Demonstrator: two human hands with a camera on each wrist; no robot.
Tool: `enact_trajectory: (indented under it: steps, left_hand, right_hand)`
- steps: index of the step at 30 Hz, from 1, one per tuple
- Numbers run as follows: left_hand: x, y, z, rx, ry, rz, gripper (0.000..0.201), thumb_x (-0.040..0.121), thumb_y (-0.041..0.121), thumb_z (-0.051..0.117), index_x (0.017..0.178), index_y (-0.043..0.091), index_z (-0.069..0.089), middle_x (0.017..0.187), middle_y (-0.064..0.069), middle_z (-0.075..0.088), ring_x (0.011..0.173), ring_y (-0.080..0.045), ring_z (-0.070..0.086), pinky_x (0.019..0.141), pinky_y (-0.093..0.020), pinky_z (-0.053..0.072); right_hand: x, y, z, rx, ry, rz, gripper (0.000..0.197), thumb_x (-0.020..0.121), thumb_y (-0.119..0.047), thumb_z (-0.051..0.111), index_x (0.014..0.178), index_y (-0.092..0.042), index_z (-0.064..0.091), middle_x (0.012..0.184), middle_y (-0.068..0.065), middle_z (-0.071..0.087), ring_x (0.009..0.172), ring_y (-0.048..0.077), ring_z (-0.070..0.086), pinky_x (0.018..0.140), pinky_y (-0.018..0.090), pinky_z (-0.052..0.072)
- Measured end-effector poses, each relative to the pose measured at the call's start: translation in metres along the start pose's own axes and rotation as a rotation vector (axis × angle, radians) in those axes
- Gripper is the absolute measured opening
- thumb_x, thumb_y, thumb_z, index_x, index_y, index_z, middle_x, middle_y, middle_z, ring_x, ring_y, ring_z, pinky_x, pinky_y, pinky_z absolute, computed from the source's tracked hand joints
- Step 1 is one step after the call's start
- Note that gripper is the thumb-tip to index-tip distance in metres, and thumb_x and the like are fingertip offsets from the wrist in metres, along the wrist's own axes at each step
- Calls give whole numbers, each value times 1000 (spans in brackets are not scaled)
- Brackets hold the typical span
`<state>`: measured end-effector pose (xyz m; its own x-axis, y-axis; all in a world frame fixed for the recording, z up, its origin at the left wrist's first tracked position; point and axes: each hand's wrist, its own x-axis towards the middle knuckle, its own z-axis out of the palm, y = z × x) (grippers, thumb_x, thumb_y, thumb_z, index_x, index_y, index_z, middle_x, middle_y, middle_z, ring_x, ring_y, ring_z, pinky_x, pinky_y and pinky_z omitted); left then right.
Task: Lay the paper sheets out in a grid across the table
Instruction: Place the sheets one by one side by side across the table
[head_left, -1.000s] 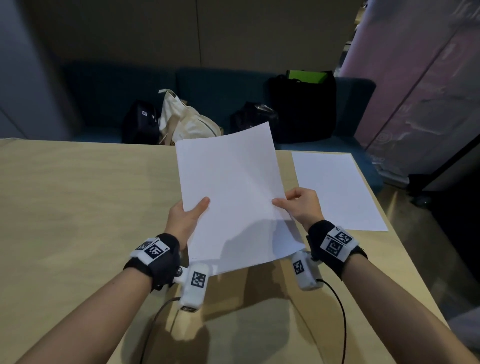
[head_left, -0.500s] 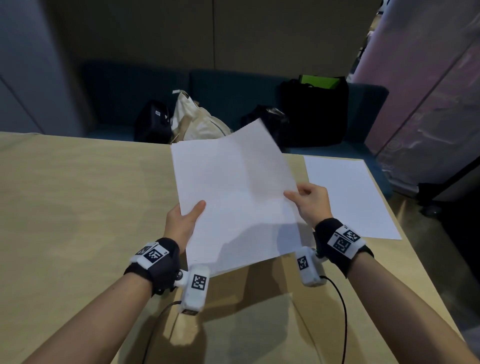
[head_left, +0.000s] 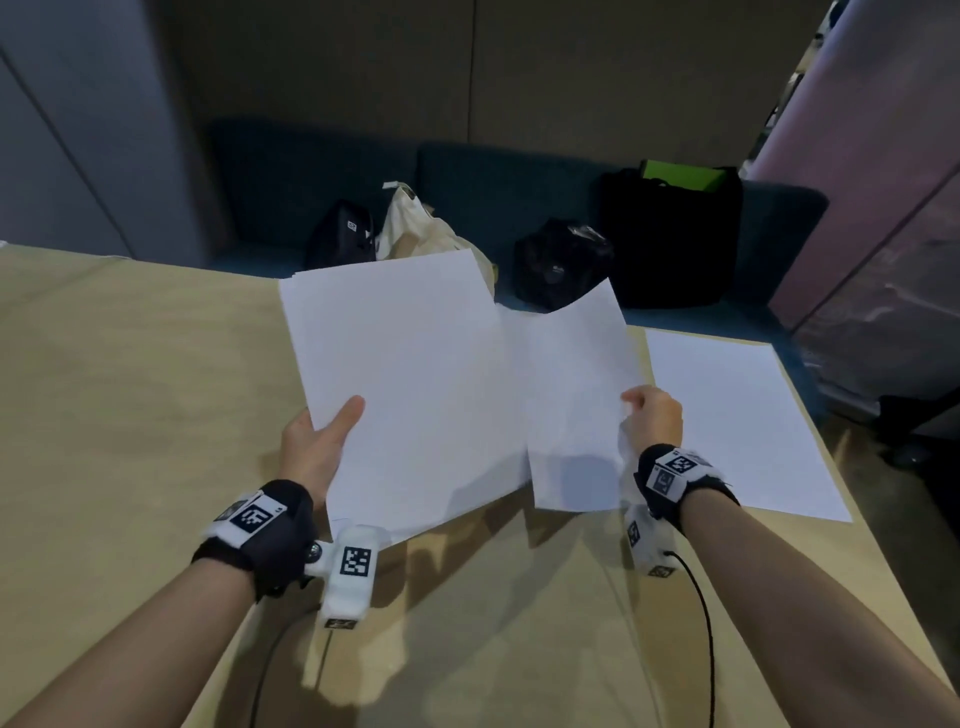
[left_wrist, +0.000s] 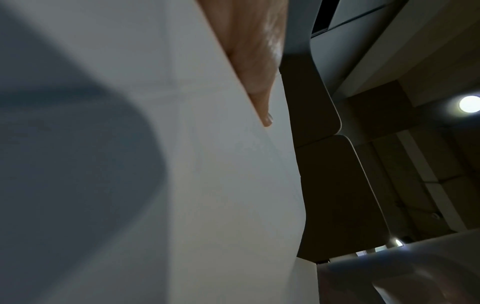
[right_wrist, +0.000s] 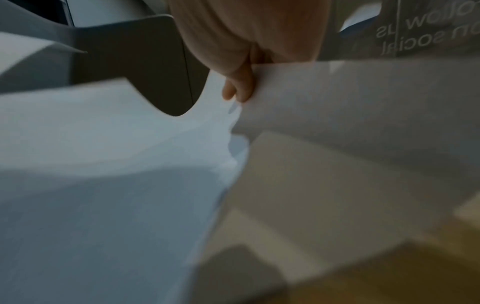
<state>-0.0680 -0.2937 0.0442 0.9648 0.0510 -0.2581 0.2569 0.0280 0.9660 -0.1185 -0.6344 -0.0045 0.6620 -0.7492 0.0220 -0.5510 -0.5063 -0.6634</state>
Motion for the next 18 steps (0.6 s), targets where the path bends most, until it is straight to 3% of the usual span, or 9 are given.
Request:
enact_trajectory:
  steps: [2,6,10,12,16,18]
  left_hand:
    - [0,1,-2,-18,-14,-16,36,89,17,60,121,1,57,119,-14,63,100,-24,60,85,-30,44]
    - [-1,-3,-4,-38,-38,-43,34,89,14,59,120,-1,57,111,-11,63,90,-23,62,69,-24,48]
    - [0,-9,-10,-47,-60,-62,24,89,14,59,112,6,58,92,1,65,63,-1,66,50,-11,50]
    - [2,-10,-12,-37,-54,-65,26,89,14,60,113,4,59,94,-3,66,63,-2,66,50,-11,50]
    - [4,-8,-14,-14,-65,-54,33,88,15,60,117,0,58,109,-10,63,75,-9,61,55,-15,49]
    - [5,-7,-16,-21,-67,-59,33,88,16,61,117,0,58,110,-12,63,76,-11,61,60,-19,49]
  right_hand:
    - [5,7,9,-135,-86,-45,39,85,14,39,115,2,61,127,19,54,113,36,54,96,37,42]
    - [5,13,16,-462,-230,-67,39,84,3,54,121,-11,57,134,11,41,124,32,39,103,43,31]
    - [0,13,13,-568,-169,-105,34,90,-3,47,122,-14,55,145,17,26,135,34,24,113,48,18]
    - [-6,7,11,-565,-208,-177,36,93,-12,46,128,-15,51,151,17,20,139,33,21,114,47,18]
    - [-39,-11,15,-548,-496,-307,40,91,-37,49,130,-27,50,150,4,31,135,26,34,108,46,27]
    - [-54,-13,19,-539,-630,-295,48,87,-44,54,133,-31,46,154,3,27,139,25,28,110,50,27]
